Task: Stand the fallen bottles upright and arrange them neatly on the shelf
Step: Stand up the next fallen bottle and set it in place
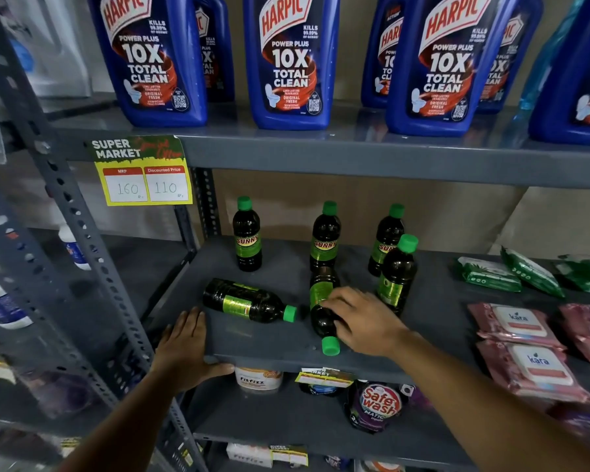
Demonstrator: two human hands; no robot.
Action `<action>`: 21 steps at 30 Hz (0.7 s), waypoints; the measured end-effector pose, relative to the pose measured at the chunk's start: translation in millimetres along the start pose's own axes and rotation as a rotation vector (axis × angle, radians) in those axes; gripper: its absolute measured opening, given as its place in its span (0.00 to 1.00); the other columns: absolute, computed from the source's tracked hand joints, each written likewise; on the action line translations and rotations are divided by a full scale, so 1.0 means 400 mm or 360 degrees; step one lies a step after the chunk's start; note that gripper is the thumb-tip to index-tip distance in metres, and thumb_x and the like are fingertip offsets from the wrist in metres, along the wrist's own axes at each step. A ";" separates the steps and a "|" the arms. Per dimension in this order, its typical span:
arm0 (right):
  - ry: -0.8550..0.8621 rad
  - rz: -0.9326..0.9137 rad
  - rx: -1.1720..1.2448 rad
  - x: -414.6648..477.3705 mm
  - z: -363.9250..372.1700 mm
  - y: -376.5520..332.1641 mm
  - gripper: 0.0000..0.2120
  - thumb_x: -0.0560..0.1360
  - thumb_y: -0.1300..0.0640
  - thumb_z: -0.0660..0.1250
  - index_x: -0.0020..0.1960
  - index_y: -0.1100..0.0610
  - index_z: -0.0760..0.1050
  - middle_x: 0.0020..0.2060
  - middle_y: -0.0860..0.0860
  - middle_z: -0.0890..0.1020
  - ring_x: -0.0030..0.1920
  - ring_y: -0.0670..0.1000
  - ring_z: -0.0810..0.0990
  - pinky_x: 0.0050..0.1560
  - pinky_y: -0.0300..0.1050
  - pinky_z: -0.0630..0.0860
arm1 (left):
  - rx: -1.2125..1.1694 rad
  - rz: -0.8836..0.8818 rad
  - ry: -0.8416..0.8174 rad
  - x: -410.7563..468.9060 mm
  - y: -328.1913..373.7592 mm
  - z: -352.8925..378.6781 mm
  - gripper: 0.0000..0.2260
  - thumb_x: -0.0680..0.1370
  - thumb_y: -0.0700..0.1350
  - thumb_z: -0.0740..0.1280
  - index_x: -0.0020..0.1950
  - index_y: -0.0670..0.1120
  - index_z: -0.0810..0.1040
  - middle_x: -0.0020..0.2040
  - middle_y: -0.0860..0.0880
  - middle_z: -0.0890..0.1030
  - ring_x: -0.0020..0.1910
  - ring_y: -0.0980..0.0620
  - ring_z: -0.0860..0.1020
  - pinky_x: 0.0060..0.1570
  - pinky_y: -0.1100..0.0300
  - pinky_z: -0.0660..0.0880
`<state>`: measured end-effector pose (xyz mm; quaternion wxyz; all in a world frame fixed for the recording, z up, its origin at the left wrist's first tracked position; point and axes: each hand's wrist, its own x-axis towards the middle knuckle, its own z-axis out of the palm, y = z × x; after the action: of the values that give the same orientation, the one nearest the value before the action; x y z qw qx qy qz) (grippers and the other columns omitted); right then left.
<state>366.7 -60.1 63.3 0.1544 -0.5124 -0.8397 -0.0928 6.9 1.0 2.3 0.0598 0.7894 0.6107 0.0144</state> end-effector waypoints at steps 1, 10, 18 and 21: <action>-0.0163 0.0106 0.0086 0.006 0.005 -0.011 0.24 0.71 0.58 0.60 0.68 0.53 0.71 0.63 0.53 0.73 0.59 0.58 0.74 0.58 0.57 0.75 | 0.0002 0.0000 -0.0006 0.000 0.000 -0.001 0.60 0.60 0.78 0.61 0.77 0.44 0.40 0.79 0.45 0.44 0.77 0.46 0.43 0.74 0.45 0.45; 0.1013 0.1366 0.0182 0.004 -0.012 -0.009 0.31 0.62 0.51 0.77 0.58 0.58 0.67 0.58 0.63 0.72 0.60 0.65 0.69 0.59 0.61 0.65 | 0.0016 0.0018 -0.0010 0.000 -0.004 0.000 0.60 0.59 0.80 0.57 0.77 0.43 0.41 0.79 0.45 0.44 0.77 0.46 0.43 0.75 0.45 0.45; 0.0838 0.1703 0.0901 -0.028 -0.052 0.142 0.42 0.63 0.53 0.78 0.69 0.55 0.58 0.63 0.57 0.73 0.61 0.60 0.75 0.58 0.55 0.74 | 0.0028 0.0032 -0.0009 -0.004 -0.002 -0.006 0.63 0.55 0.81 0.51 0.77 0.43 0.41 0.79 0.44 0.45 0.77 0.45 0.44 0.74 0.45 0.46; 0.0788 0.1596 0.0899 -0.033 -0.058 0.160 0.44 0.60 0.49 0.79 0.68 0.55 0.60 0.61 0.56 0.74 0.60 0.57 0.75 0.59 0.54 0.74 | 0.0028 0.0034 -0.0009 -0.003 -0.004 -0.001 0.64 0.54 0.83 0.51 0.77 0.42 0.42 0.79 0.44 0.46 0.77 0.45 0.44 0.74 0.44 0.47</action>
<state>432.9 -49.0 80.2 0.4986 -0.7468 -0.4285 0.1004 5.1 0.4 2.7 0.0543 0.7965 0.6022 0.0075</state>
